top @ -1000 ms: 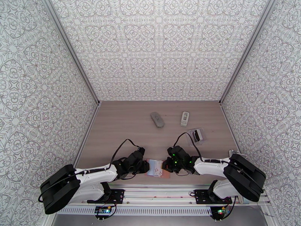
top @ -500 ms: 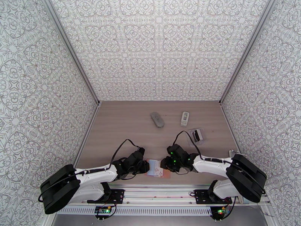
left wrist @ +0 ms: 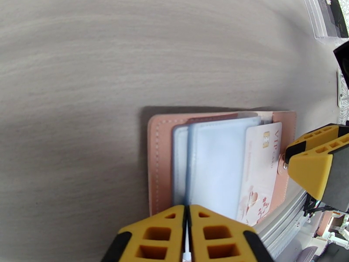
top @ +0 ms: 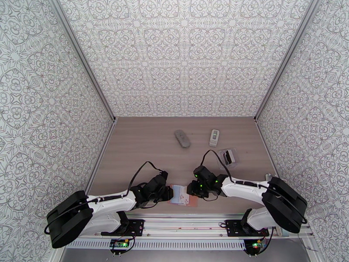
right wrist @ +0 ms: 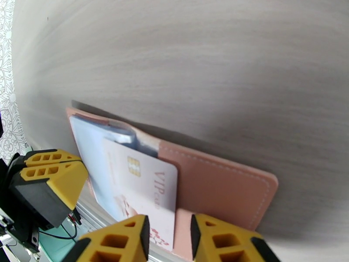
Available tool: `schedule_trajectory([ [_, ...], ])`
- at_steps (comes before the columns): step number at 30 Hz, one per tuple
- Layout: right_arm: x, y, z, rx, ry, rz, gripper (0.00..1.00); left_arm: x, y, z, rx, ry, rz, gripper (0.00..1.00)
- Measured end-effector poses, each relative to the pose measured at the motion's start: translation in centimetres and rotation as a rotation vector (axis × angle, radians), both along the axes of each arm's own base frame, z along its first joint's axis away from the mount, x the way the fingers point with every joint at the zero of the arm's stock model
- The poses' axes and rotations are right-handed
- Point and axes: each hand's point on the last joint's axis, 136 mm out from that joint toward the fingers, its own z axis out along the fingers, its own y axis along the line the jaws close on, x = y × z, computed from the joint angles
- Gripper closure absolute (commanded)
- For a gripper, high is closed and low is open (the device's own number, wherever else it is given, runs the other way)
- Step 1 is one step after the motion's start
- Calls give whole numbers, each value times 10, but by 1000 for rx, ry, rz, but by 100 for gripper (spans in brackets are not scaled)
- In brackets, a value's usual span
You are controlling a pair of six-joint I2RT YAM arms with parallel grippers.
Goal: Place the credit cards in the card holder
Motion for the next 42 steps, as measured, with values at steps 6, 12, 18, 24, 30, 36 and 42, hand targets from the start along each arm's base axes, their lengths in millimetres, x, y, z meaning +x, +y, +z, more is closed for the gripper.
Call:
schedule_trajectory([
  [6, 0, 5, -2, -9, 4, 8, 72, 0, 0, 0, 0, 0, 0, 86],
  [12, -2, 8, -4, -13, 8, 19, 74, 0, 0, 0, 0, 0, 0, 86],
  [18, -4, 12, -5, -16, 11, 29, 76, 0, 0, 0, 0, 0, 0, 86],
  [24, -5, 17, -5, -14, 13, 39, 77, 0, 0, 0, 0, 0, 0, 86],
  [30, -9, 23, -7, -17, 22, 46, 78, 0, 0, 0, 0, 0, 0, 87],
  [36, -10, 30, -9, -15, 26, 54, 79, 0, 0, 0, 0, 0, 0, 87],
  [42, -8, 38, -7, -8, 21, 62, 81, 0, 0, 0, 0, 0, 0, 86],
])
